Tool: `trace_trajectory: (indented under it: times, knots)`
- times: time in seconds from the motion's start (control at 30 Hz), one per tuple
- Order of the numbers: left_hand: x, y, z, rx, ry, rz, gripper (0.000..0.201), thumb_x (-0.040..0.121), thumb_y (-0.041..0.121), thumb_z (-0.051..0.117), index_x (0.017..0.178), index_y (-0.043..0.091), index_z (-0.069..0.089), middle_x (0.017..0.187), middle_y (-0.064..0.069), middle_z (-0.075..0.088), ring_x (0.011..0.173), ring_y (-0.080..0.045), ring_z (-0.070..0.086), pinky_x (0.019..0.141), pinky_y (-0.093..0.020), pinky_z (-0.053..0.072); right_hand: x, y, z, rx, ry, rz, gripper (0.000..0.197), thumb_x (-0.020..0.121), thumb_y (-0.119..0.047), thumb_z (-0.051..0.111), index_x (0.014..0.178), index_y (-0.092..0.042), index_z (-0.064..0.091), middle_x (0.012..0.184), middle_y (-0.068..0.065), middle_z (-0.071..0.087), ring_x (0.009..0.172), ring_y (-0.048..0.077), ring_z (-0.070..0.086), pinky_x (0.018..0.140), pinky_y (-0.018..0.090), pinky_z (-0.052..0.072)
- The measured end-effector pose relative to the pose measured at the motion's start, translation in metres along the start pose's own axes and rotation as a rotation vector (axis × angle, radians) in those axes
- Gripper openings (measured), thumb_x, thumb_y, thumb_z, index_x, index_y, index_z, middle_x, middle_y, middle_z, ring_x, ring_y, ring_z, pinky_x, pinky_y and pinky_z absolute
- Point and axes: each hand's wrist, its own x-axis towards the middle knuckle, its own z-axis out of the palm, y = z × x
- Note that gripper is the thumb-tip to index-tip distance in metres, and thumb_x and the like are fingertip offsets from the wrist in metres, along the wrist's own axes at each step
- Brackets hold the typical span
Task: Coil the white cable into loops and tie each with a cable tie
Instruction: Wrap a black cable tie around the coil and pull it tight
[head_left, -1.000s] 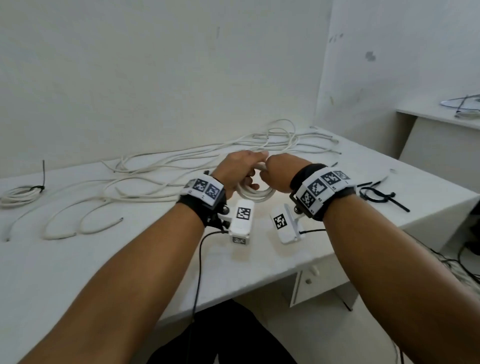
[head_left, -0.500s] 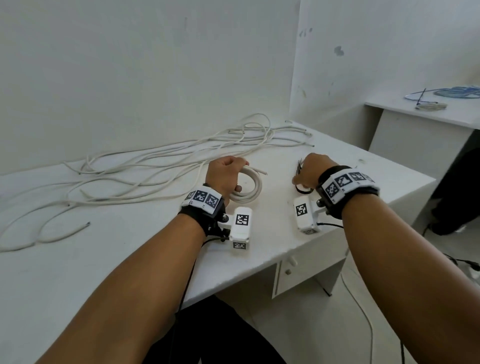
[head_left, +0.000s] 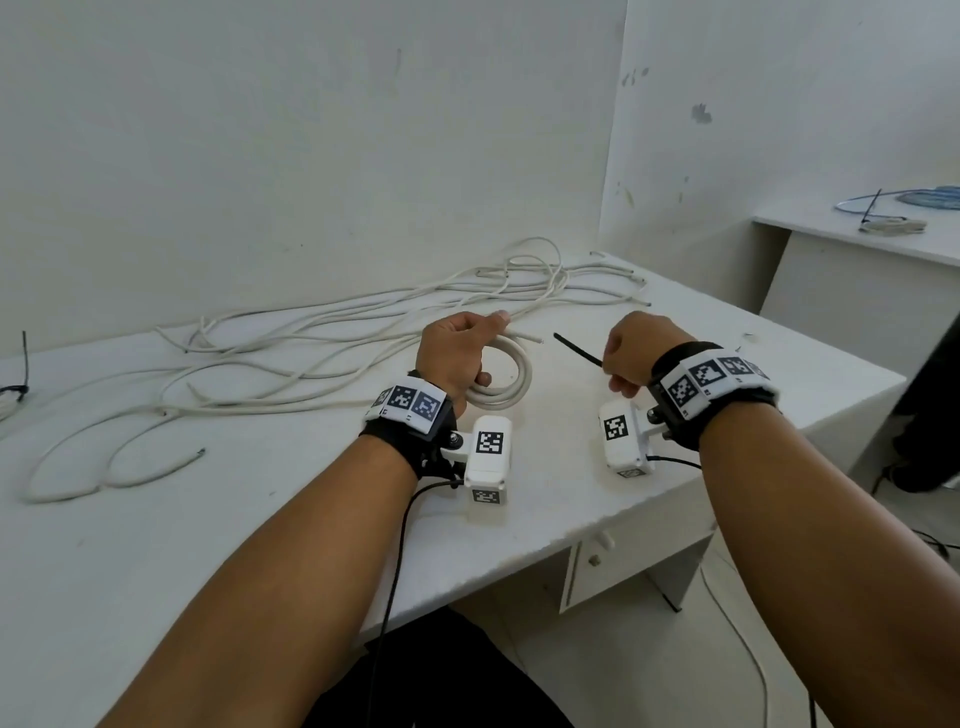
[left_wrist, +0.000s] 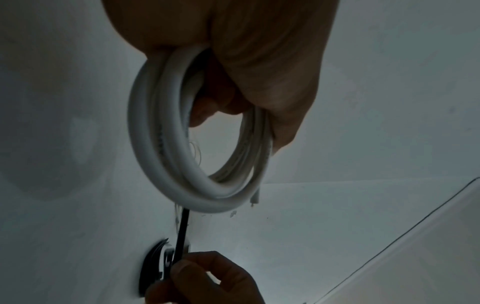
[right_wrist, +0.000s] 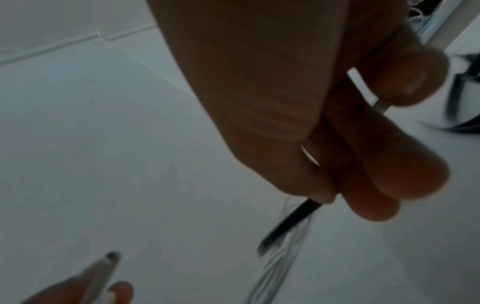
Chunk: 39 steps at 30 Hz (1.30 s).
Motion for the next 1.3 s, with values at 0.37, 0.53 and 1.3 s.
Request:
trace_trajectory:
  times: [0.37, 0.53, 1.3]
  knots:
    - [0.003, 0.026, -0.09, 0.093, 0.054, 0.055, 0.012, 0.084, 0.013, 0.069, 0.074, 0.011, 0.062, 0.049, 0.006, 0.04, 0.042, -0.012, 0.028, 0.041, -0.022, 0.035, 0.011, -0.097, 0.017, 0.516, 0.131, -0.231, 0.007, 0.084, -0.01, 0.068, 0.089, -0.011, 0.063, 0.071, 0.007, 0.074, 0.066, 0.02, 0.074, 0.059, 0.03, 0.06]
    - [-0.002, 0.028, -0.14, 0.115, 0.094, 0.073, 0.019, 0.084, 0.012, 0.068, 0.067, 0.014, 0.061, 0.053, 0.003, 0.04, 0.044, -0.013, 0.026, 0.043, -0.023, 0.034, 0.021, -0.165, 0.05, 0.8, 0.121, -0.279, 0.021, 0.084, -0.011, 0.069, 0.099, -0.016, 0.056, 0.073, 0.007, 0.074, 0.059, 0.017, 0.072, 0.059, 0.031, 0.06]
    - [-0.009, 0.018, -0.187, -0.013, 0.243, 0.02, 0.017, 0.087, 0.011, 0.064, 0.071, 0.015, 0.067, 0.055, 0.002, 0.046, 0.042, -0.011, 0.031, 0.04, -0.021, 0.034, -0.015, -0.221, 0.102, 1.152, -0.627, -0.535, 0.033, 0.089, 0.007, 0.04, 0.111, -0.011, 0.056, 0.097, 0.021, 0.068, 0.097, 0.043, 0.063, 0.079, 0.044, 0.057]
